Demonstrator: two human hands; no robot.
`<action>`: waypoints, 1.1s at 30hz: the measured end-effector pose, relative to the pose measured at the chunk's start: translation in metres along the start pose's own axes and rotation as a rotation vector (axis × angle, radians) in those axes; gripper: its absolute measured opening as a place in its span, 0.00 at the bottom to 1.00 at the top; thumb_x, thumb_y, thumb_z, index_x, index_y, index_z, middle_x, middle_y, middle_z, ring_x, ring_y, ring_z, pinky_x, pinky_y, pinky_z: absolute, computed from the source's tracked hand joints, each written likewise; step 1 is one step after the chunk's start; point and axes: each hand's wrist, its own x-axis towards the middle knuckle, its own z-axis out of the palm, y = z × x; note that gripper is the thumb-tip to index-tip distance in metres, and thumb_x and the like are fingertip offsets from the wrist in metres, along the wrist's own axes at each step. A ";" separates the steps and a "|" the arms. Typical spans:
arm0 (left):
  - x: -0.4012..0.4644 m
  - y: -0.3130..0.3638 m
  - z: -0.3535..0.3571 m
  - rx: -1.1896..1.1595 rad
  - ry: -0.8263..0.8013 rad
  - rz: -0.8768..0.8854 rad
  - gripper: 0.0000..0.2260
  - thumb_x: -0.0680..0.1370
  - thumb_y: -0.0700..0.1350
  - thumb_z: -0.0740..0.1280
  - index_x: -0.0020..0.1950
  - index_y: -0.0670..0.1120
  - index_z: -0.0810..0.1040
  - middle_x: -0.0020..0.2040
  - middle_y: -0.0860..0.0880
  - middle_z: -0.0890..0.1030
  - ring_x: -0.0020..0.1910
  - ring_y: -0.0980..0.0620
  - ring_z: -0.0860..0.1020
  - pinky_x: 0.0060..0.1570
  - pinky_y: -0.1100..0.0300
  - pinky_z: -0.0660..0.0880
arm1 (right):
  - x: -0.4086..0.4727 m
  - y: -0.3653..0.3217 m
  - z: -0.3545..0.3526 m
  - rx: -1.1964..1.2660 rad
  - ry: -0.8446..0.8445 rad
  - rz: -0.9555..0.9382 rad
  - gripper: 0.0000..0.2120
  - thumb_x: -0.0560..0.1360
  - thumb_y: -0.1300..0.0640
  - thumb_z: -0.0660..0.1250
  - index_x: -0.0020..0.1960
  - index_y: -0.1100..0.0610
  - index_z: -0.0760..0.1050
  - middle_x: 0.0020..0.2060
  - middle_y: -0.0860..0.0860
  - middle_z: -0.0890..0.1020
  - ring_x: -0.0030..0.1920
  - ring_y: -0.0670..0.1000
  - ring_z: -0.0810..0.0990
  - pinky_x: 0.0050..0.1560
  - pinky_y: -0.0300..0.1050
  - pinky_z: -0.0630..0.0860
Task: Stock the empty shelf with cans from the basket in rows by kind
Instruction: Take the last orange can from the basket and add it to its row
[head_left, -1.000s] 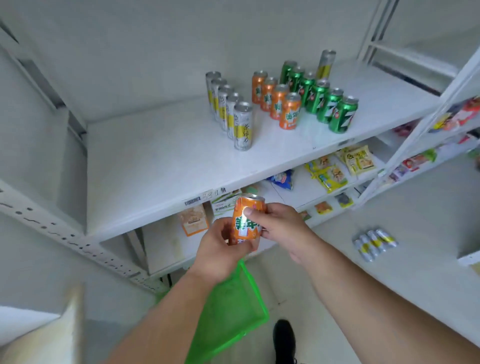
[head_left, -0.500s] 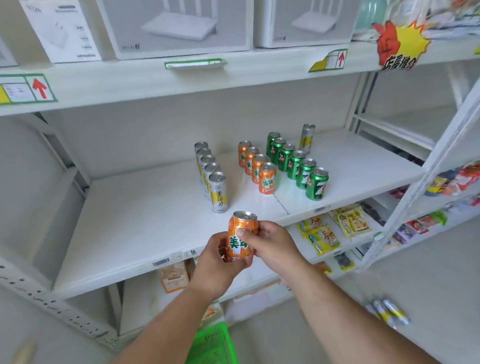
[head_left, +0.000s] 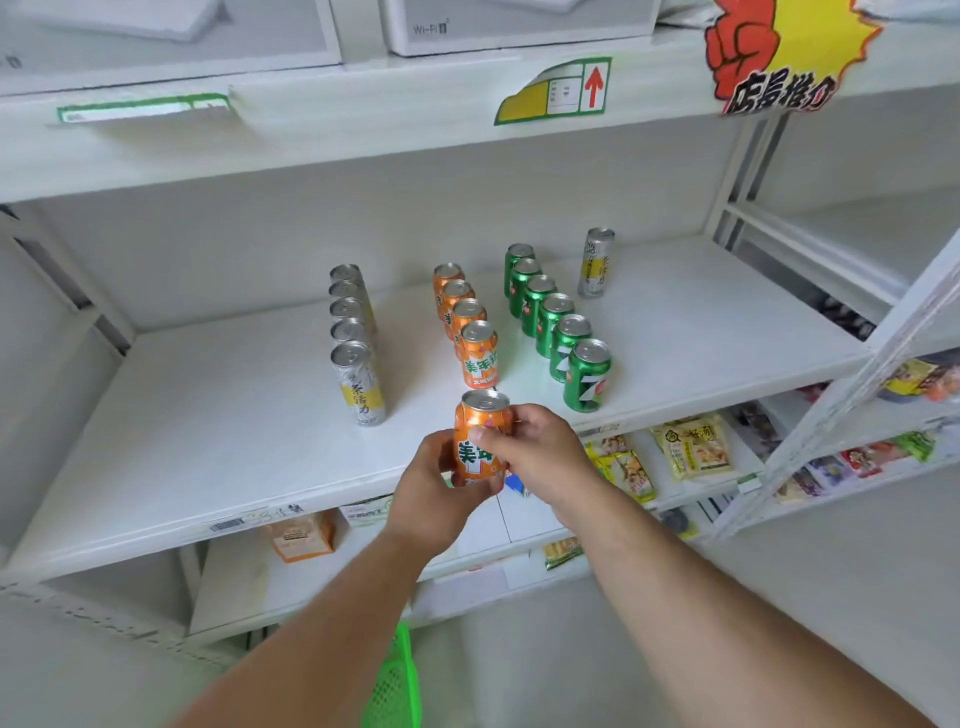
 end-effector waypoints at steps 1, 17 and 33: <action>0.005 0.000 0.003 0.003 0.002 -0.004 0.25 0.67 0.46 0.82 0.58 0.56 0.75 0.48 0.56 0.84 0.50 0.56 0.82 0.51 0.60 0.78 | 0.006 0.000 -0.003 0.001 0.000 0.012 0.13 0.72 0.54 0.80 0.54 0.51 0.81 0.47 0.48 0.89 0.48 0.49 0.89 0.56 0.53 0.84; 0.084 -0.024 0.037 0.085 -0.013 -0.004 0.25 0.69 0.47 0.81 0.59 0.55 0.71 0.52 0.59 0.82 0.52 0.59 0.81 0.50 0.67 0.76 | 0.086 0.027 -0.021 -0.058 -0.030 0.029 0.23 0.72 0.58 0.79 0.64 0.50 0.77 0.54 0.44 0.88 0.53 0.43 0.87 0.54 0.44 0.83; 0.134 -0.044 0.061 0.131 0.058 -0.076 0.24 0.69 0.49 0.78 0.58 0.63 0.68 0.56 0.59 0.82 0.51 0.59 0.83 0.53 0.49 0.82 | 0.143 0.056 -0.037 -0.119 -0.092 -0.023 0.31 0.72 0.59 0.79 0.72 0.49 0.75 0.61 0.44 0.84 0.62 0.39 0.81 0.64 0.41 0.77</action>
